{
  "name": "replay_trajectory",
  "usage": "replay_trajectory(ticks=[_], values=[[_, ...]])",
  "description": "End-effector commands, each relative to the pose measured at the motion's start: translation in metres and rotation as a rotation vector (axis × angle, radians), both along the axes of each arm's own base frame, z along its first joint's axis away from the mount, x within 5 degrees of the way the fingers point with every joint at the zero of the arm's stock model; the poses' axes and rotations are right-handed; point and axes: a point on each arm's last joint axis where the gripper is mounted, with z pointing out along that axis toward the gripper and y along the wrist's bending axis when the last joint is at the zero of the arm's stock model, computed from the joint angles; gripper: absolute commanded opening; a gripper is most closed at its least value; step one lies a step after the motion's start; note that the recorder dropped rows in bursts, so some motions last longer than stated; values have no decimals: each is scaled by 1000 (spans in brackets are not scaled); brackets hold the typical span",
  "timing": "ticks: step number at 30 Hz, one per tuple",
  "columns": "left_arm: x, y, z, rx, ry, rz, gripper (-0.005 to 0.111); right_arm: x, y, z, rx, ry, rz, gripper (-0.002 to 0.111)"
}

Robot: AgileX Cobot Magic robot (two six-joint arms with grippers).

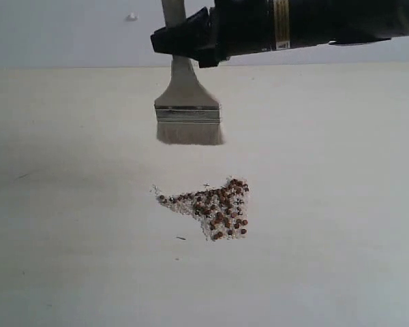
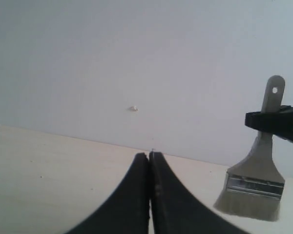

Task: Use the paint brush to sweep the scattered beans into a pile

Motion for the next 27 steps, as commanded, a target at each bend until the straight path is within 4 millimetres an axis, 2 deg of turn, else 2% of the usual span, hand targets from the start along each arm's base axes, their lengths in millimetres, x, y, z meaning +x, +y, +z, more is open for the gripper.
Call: replay_trajectory(ticks=[1, 3, 6, 10, 13, 18, 23, 27], values=[[-1, -1, -1, 4, -4, -9, 0, -16, -12, 24, 65, 37, -204, 0], [-1, -1, -1, 4, -4, -10, 0, -29, -15, 31, 95, 34, -286, 0], [-1, -1, -1, 4, -4, -10, 0, -50, -18, 32, 121, 34, -422, 0], [-1, -1, -1, 4, -4, -10, 0, -72, -19, 22, 178, 125, -645, 0], [-1, -1, -1, 4, -4, -10, 0, -89, -13, 10, 211, 153, -749, 0], [-1, -1, -1, 4, -4, -10, 0, -105, 9, 3, 190, 147, -729, 0], [-1, -1, -1, 4, -4, -10, 0, -109, 14, 3, 278, 311, -716, 0], [-1, -1, -1, 3, -4, -8, 0, -111, 17, 2, 278, 311, -699, 0]])
